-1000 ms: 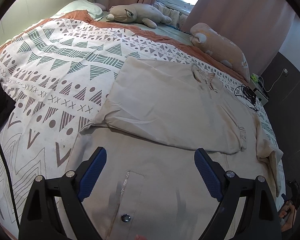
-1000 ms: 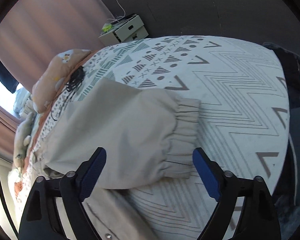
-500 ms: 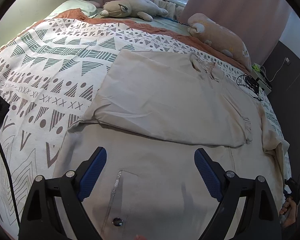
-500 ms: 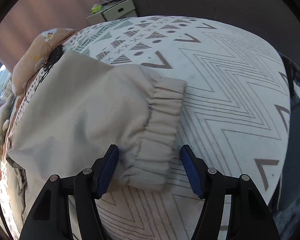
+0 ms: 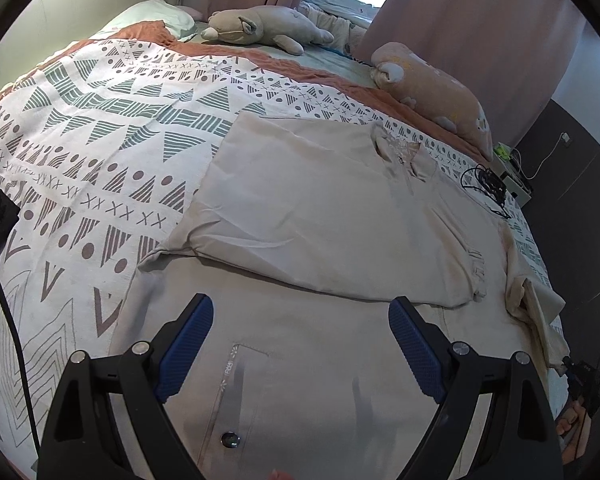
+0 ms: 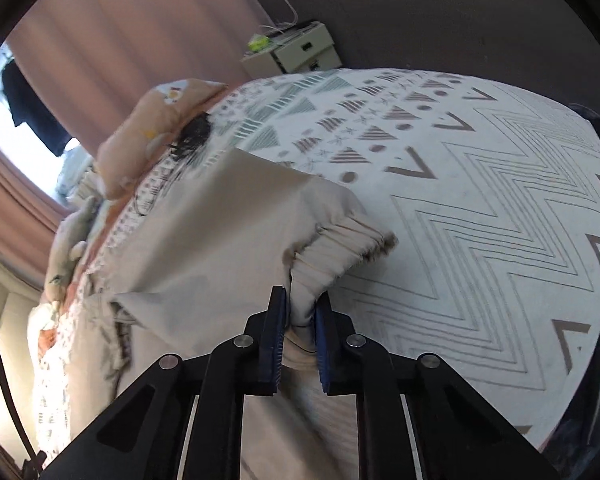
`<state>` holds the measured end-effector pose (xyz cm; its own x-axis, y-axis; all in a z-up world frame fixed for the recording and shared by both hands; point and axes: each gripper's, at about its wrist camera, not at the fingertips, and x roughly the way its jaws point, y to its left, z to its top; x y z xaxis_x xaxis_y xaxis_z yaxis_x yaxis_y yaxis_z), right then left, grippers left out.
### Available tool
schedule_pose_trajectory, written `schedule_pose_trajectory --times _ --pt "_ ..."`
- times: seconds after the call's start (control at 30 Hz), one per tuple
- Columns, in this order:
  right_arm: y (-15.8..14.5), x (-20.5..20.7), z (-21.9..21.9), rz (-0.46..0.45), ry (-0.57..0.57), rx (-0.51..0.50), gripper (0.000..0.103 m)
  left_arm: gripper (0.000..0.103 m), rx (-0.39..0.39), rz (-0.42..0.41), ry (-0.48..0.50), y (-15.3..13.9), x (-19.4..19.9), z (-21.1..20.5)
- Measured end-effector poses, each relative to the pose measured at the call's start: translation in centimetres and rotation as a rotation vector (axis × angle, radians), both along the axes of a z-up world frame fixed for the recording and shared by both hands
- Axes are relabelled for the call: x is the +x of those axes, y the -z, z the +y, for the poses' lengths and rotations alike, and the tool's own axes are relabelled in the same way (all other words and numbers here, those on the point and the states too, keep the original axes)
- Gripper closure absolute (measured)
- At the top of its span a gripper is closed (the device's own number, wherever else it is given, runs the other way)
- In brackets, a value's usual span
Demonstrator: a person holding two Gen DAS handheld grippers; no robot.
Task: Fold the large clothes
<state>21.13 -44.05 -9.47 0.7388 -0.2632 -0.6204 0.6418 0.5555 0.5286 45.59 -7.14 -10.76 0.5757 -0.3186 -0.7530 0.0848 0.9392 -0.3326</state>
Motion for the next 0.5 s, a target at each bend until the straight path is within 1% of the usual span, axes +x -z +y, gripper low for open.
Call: schedule_pose_trajectory --times 0.3,0.37,0.5 --pt "-1.2 1.4 2.7 -0.138 -0.07 -0.023 0.097 0.012 -0.044 -0.015 -0.013 -0.7 0.0 1.5" --pt "-1.6 2.2 3.6 -0.167 -0.096 -0.037 0.098 0.012 -0.055 -0.013 -0.02 -0.7 0.1 1.8" --pt "-3.5 4.2 6.4 -0.218 -0.168 -0.092 0.099 0.012 -0.084 -0.01 -0.028 -0.8 0.2 2.5"
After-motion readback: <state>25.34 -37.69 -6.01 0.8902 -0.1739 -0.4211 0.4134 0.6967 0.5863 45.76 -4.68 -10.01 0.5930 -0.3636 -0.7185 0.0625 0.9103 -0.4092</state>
